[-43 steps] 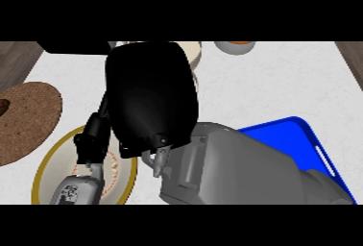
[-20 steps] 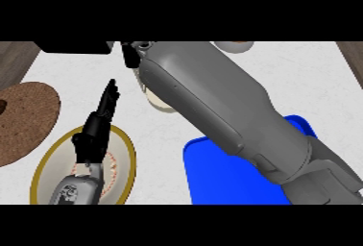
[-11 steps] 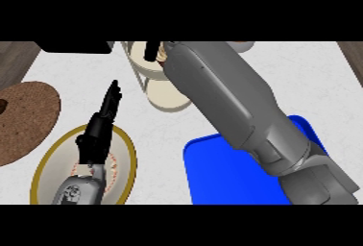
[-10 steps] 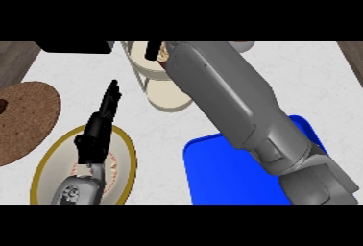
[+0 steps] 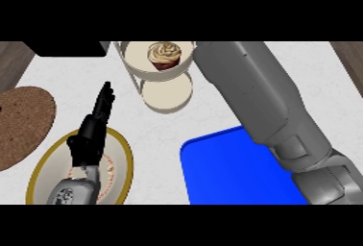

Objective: Pick the cupcake from the tray and place it in the tiered basket

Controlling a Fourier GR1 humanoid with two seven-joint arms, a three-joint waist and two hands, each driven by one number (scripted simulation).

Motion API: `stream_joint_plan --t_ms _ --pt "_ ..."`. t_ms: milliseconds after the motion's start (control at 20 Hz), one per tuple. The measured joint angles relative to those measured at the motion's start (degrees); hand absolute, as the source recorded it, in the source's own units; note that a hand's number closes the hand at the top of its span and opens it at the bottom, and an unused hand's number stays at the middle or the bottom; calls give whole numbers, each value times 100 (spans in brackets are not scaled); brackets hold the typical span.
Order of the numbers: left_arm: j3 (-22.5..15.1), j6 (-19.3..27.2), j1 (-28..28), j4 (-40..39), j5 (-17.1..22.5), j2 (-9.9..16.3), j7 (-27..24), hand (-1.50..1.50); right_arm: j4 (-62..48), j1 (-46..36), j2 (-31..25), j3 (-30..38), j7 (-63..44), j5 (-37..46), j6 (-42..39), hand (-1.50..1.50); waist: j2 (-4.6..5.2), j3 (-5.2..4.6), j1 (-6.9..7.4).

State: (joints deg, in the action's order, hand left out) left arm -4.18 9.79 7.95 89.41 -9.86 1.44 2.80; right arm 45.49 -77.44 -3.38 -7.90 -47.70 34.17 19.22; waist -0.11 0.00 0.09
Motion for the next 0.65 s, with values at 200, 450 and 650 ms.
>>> stream_joint_plan --t_ms 200,450,650 --pt "89 -58 -120 66 79 78 -14 0 727 552 -367 321 -175 -204 72 -150 -35 4 -104" --pt "170 -11 -186 41 89 90 -55 0 2041 1705 -900 717 -53 -714 -117 -150 -66 9 -245" --pt "124 47 -260 152 55 36 -8 0 3229 2891 -1421 1042 244 -1322 -628 -150 -78 13 -315"
